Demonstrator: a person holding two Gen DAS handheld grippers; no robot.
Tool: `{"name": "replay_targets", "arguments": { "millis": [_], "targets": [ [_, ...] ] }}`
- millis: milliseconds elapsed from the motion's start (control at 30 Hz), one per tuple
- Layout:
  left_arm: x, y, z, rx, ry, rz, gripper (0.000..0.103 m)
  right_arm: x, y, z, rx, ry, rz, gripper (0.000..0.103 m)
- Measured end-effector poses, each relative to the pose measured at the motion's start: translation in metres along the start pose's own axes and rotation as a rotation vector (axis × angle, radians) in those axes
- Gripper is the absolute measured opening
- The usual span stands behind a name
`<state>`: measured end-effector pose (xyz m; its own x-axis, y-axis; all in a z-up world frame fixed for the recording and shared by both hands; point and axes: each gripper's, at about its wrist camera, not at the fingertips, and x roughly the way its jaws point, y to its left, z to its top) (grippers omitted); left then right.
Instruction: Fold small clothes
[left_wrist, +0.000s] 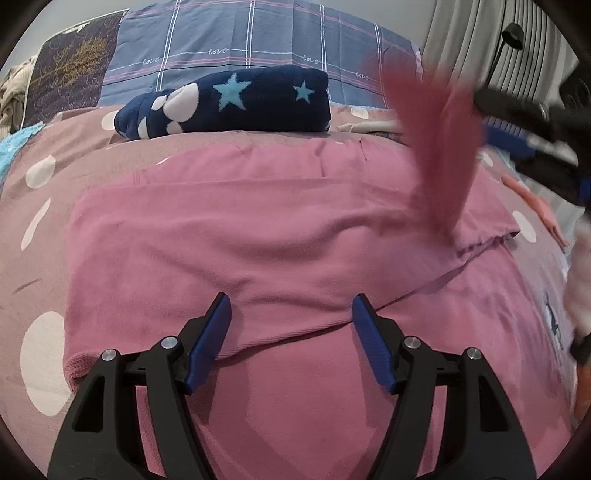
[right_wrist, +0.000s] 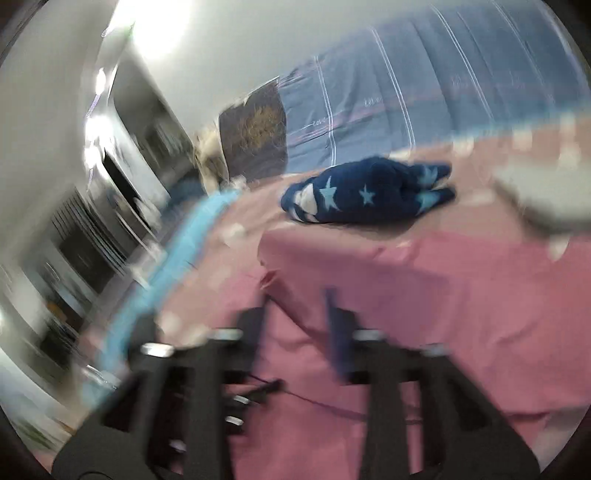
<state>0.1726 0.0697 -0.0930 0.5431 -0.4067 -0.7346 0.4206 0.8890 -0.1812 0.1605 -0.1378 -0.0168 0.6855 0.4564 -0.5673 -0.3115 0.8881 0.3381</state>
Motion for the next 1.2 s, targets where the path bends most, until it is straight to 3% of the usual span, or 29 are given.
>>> {"name": "replay_targets", "arguments": {
  "millis": [133,233,300,400,500,533,633,700,800,1000,1100,1133,1167,1200],
  "targets": [
    [-0.007,0.008,0.001,-0.05,-0.023,-0.07,0.069,-0.003,-0.031,-0.021,0.117,0.061,-0.037,0.05],
    [-0.016,0.009,0.004,-0.099,-0.054,-0.196,0.069,-0.012,-0.053,-0.04,0.129,0.08,-0.096,0.05],
    [-0.019,0.003,0.009,-0.105,-0.068,-0.24,0.069,-0.014,-0.062,-0.058,0.146,0.098,-0.119,0.05],
    [-0.002,-0.012,0.024,-0.054,-0.015,-0.149,0.069,-0.02,-0.071,-0.076,0.182,0.118,-0.14,0.05],
    [0.026,-0.01,0.035,-0.068,0.069,-0.072,0.067,-0.027,-0.072,-0.087,0.174,0.1,-0.156,0.05],
    [0.03,-0.01,0.039,-0.074,0.062,-0.068,0.063,-0.03,-0.072,-0.089,0.173,0.095,-0.155,0.05],
    [0.035,-0.018,0.055,-0.072,0.067,-0.094,0.004,-0.032,-0.081,-0.101,0.214,0.103,-0.137,0.053],
    [0.027,-0.029,0.062,-0.028,0.043,-0.068,0.004,-0.032,-0.09,-0.106,0.256,0.097,-0.106,0.053],
    [-0.013,-0.048,0.08,0.041,-0.065,-0.075,0.004,-0.034,-0.093,-0.107,0.274,0.082,-0.091,0.051],
    [-0.096,-0.039,0.098,0.077,-0.221,0.0,0.004,-0.035,-0.093,-0.109,0.277,0.076,-0.084,0.051],
    [-0.101,-0.009,0.087,0.074,-0.197,0.086,0.007,-0.034,-0.095,-0.108,0.285,0.075,-0.077,0.051],
    [-0.093,0.006,0.077,0.052,-0.155,0.122,0.013,-0.033,-0.095,-0.108,0.283,0.076,-0.077,0.052],
    [-0.084,0.017,0.069,0.035,-0.118,0.167,0.026,-0.033,-0.094,-0.108,0.28,0.077,-0.079,0.052],
    [-0.077,0.024,0.062,0.028,-0.094,0.209,0.03,-0.033,-0.094,-0.108,0.276,0.078,-0.082,0.053]
  ]
}}
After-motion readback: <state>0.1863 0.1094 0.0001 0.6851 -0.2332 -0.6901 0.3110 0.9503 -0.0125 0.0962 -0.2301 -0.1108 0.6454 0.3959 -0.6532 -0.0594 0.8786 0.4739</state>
